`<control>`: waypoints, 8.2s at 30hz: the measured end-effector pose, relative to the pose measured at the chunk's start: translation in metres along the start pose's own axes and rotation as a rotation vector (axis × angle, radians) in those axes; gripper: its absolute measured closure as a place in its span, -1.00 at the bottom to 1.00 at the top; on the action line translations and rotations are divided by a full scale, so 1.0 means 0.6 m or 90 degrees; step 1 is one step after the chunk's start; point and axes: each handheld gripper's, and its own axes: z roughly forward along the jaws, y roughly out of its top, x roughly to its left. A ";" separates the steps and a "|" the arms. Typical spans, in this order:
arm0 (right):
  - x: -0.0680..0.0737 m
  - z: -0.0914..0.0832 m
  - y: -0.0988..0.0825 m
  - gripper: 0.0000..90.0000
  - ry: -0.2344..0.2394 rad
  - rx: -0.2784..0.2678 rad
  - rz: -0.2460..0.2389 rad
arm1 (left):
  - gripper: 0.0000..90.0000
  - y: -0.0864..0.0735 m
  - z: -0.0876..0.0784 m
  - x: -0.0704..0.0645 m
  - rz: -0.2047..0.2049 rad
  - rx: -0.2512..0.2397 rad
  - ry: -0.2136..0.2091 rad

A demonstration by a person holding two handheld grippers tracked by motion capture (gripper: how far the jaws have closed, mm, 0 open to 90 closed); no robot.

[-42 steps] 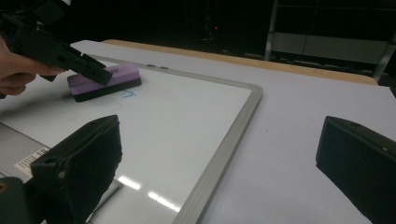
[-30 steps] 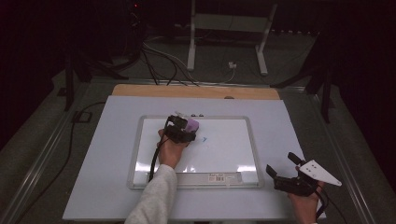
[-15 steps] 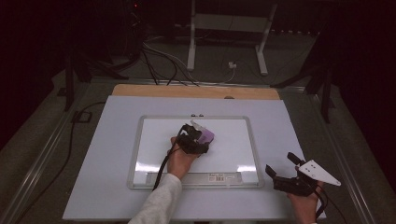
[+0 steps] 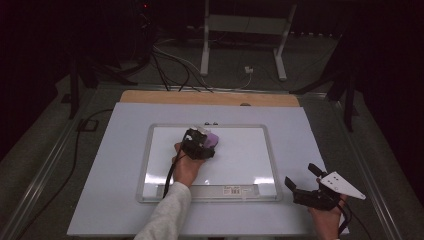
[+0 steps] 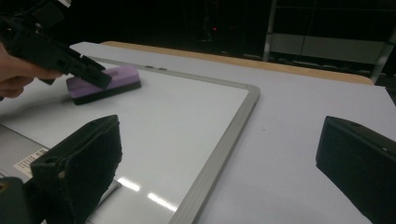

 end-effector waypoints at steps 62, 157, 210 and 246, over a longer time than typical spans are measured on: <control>0.005 0.007 0.000 -0.98 0.002 0.006 -0.007 | -0.06 -0.005 -0.004 -0.075 0.055 0.003 -0.044; 0.001 0.001 -0.001 -0.98 -0.001 0.005 -0.003 | -0.50 -0.081 -0.071 0.125 -0.011 -0.035 0.102; 0.000 0.001 -0.001 -0.98 0.000 0.004 -0.002 | 0.42 -0.087 -0.068 0.180 -0.182 -0.029 0.208; 0.004 0.002 0.000 -0.98 0.002 0.004 -0.005 | -0.97 -0.097 -0.173 0.185 -0.077 -0.203 0.048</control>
